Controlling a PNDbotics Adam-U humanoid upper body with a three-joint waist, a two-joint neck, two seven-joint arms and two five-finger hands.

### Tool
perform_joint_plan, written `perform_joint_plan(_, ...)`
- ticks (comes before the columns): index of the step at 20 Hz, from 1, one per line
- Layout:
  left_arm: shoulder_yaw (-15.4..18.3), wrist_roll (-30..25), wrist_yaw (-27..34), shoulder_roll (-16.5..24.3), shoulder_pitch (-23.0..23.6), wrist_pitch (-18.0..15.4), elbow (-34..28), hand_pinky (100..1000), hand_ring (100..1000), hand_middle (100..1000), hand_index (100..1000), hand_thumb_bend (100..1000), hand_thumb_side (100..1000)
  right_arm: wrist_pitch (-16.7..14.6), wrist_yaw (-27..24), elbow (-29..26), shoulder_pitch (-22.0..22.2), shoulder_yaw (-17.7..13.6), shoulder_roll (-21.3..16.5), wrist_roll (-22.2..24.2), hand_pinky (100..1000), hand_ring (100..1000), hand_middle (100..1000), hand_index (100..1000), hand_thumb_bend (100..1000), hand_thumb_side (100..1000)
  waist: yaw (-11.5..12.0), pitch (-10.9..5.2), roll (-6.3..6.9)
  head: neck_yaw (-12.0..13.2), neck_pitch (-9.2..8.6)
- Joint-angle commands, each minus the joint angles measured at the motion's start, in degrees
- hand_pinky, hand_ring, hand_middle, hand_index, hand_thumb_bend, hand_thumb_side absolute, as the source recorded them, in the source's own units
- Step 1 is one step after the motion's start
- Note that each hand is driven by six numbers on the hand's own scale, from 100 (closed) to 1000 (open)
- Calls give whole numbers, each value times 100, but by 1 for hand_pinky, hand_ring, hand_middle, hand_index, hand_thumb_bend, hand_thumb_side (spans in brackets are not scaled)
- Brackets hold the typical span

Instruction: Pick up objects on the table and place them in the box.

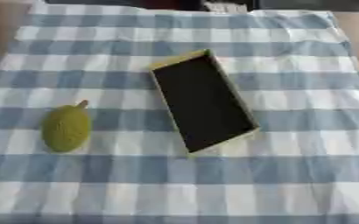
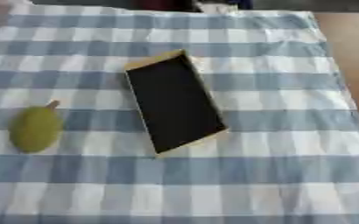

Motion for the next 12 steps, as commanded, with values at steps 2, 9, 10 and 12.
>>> perform_joint_plan(2,88,-52,20,131,15,-29,-12,754,746,734,805,334,413,7,27,-90,-23,-84,-116,-34,787,673,630,682,128,573,-3,-109,4,-98,6)
perform_joint_plan(9,78,-113,23,162,43,-42,19,755,745,736,805,335,416,8,29,-90,-19,-83,-130,-35,787,671,629,681,129,573,-12,-125,17,-180,20)
perform_joint_plan(10,68,-147,14,182,57,-45,39,755,745,736,805,335,416,8,30,-90,-15,-83,-134,-35,787,671,629,681,129,573,-13,-127,17,-182,28)
perform_joint_plan(12,18,-315,-77,311,171,-49,128,755,743,738,810,345,406,13,38,-90,11,-88,-158,-38,787,671,628,681,129,573,-12,-133,23,-183,49)
